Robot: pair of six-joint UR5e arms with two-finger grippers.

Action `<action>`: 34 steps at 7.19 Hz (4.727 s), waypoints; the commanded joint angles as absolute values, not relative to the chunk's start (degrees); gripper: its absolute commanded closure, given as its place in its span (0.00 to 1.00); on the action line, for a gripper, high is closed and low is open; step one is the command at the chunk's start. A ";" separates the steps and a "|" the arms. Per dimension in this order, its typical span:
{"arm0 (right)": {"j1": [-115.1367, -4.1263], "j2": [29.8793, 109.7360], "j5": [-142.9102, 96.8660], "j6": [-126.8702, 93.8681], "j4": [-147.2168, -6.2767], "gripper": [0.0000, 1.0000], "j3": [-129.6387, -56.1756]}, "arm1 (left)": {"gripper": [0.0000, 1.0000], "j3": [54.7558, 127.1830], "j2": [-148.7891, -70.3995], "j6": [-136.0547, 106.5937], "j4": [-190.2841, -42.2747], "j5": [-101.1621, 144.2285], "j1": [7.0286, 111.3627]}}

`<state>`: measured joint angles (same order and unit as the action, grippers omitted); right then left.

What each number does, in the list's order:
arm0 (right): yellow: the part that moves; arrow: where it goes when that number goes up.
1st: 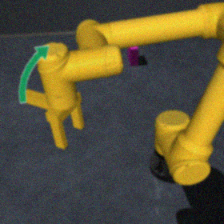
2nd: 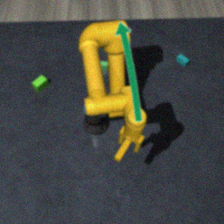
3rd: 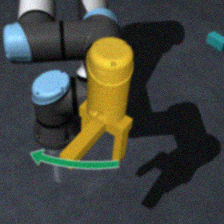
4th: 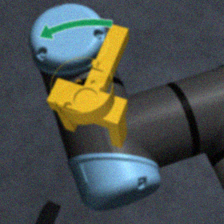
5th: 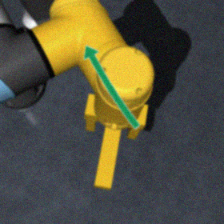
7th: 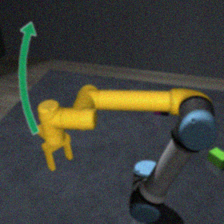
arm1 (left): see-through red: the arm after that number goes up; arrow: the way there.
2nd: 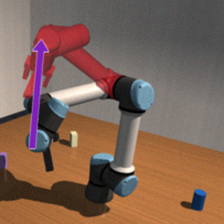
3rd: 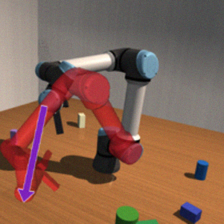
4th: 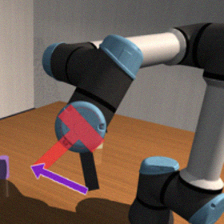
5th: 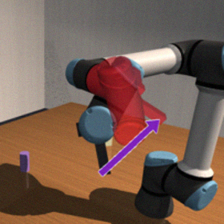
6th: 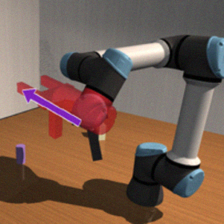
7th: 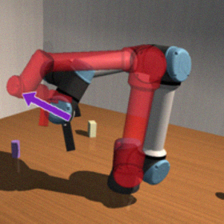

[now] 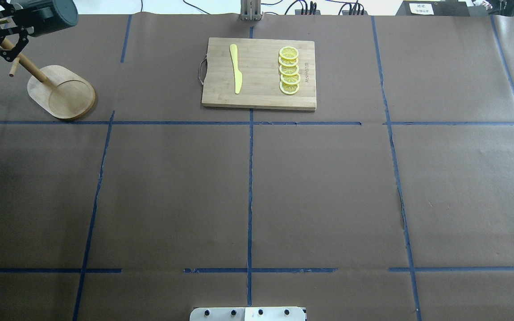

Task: Hang cup on storage rack
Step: 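Lift the mug and carry it to the wooden rack, then hook the mug handle onto a rack peg with the left gripper, then release the mug and withdraw the left gripper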

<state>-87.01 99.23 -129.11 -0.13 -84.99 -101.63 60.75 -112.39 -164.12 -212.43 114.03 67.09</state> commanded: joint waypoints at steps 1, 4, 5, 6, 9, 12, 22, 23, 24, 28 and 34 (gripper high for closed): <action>-87.01 99.23 -129.11 -0.09 -84.99 0.00 -101.69 | 1.00 56.88 -112.24 -164.27 -218.30 114.08 67.67; -87.01 99.23 -129.02 0.09 -84.99 0.00 -101.69 | 1.00 54.15 -112.24 -164.18 -219.02 114.08 69.52; -87.01 99.23 -129.02 0.09 -84.99 0.00 -101.69 | 1.00 52.92 -112.24 -164.18 -219.28 114.08 69.61; -87.01 99.23 -129.02 0.00 -84.99 0.00 -101.78 | 1.00 52.30 -112.15 -164.18 -219.46 114.17 69.61; -87.01 99.23 -129.02 -0.09 -84.99 0.00 -101.87 | 0.99 50.28 -110.04 -164.18 -222.09 114.08 69.43; -87.01 99.23 -129.02 0.00 -84.99 0.00 -102.04 | 0.81 48.78 -110.30 -164.09 -222.01 114.00 69.35; -87.01 99.32 -129.02 -0.09 -84.99 0.00 -102.04 | 0.00 55.87 -105.85 -155.03 -222.10 122.04 69.96; -87.01 99.32 -129.02 0.00 -84.99 0.00 -102.04 | 0.00 57.29 -104.08 -149.30 -222.10 126.17 69.96; -87.01 99.40 -129.02 0.00 -84.99 0.00 -102.04 | 0.00 58.52 -102.93 -146.98 -222.01 127.60 70.05; -87.01 99.75 -129.11 0.17 -84.99 0.00 -102.13 | 0.00 58.71 -102.66 -110.15 -208.45 147.89 79.69; -87.01 99.93 -129.20 0.18 -84.99 0.00 -102.04 | 0.04 58.53 -96.07 -50.07 -182.84 141.81 79.19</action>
